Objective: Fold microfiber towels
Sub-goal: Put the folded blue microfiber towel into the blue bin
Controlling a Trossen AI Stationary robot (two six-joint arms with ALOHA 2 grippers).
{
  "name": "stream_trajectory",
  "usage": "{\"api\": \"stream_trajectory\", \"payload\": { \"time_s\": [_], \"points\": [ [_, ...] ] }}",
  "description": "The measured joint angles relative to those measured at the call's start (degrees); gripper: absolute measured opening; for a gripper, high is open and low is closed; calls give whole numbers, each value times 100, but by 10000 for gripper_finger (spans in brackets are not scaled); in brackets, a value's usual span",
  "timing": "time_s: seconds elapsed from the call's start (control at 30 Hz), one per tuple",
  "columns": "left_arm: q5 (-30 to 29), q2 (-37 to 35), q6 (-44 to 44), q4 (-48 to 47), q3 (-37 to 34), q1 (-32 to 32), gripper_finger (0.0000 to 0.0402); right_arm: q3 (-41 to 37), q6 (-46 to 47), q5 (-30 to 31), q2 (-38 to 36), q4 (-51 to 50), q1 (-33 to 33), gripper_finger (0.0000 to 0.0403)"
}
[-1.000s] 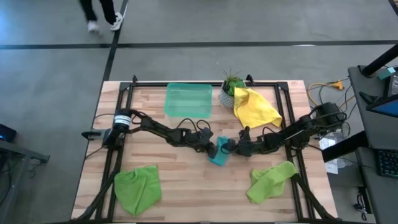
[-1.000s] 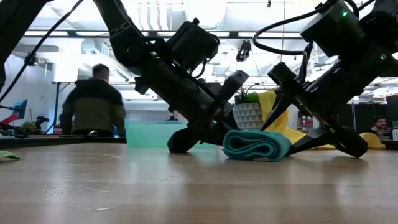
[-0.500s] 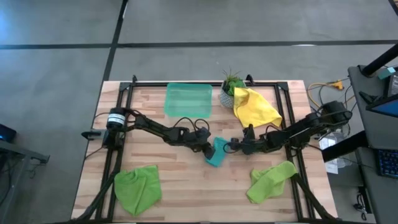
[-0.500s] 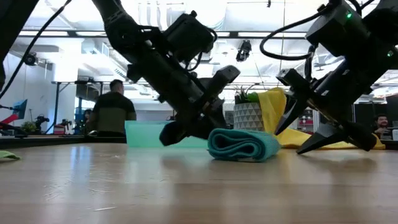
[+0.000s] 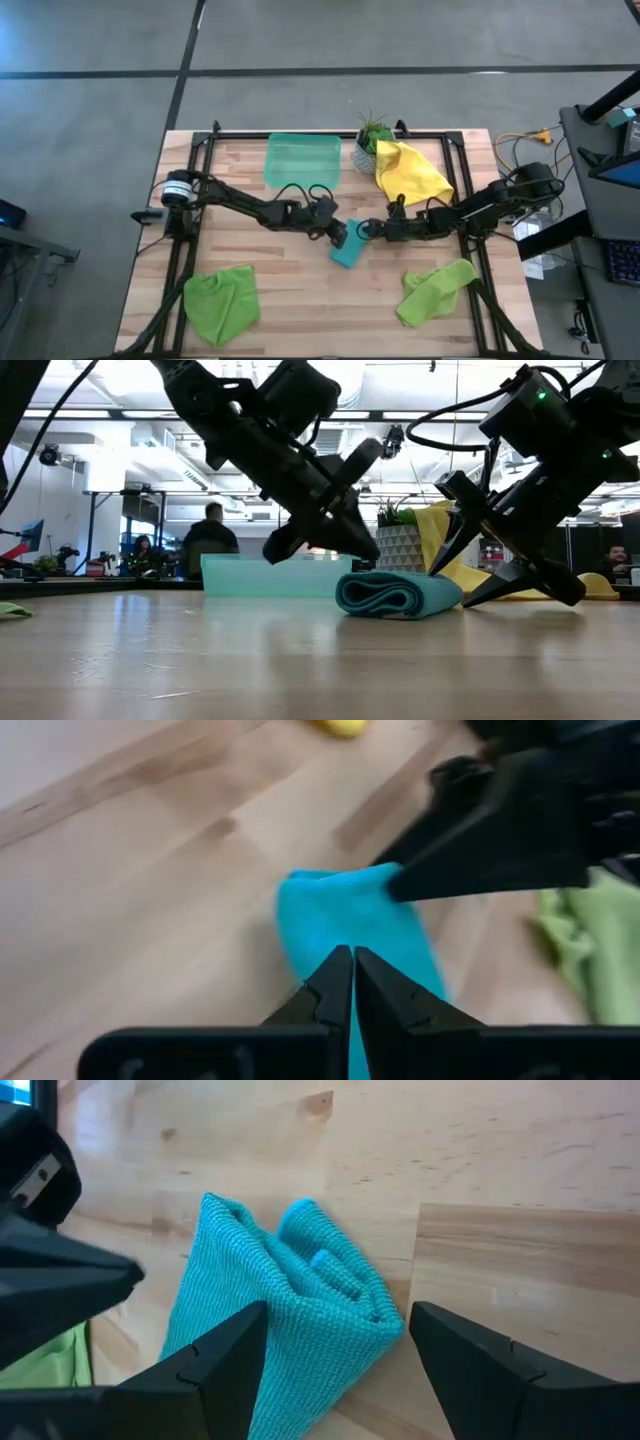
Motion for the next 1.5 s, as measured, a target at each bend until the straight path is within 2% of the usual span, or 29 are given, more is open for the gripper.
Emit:
{"api": "stream_trajectory", "payload": {
  "time_s": [0.23,0.63,1.07,1.23,1.5],
  "points": [
    [345,112,-55,79,0,2,0,-6,0,-14,2,38,0,246],
    [884,955,-204,251,220,13,0,-9,42,-147,61,229,0,246],
    [874,990,-330,230,178,21,0,11,39,-522,103,370,4,242],
    [867,994,-335,218,169,22,0,11,-82,-642,111,403,16,201],
    [862,999,-339,221,162,24,0,11,-271,-607,111,452,22,84]
  ]
}}
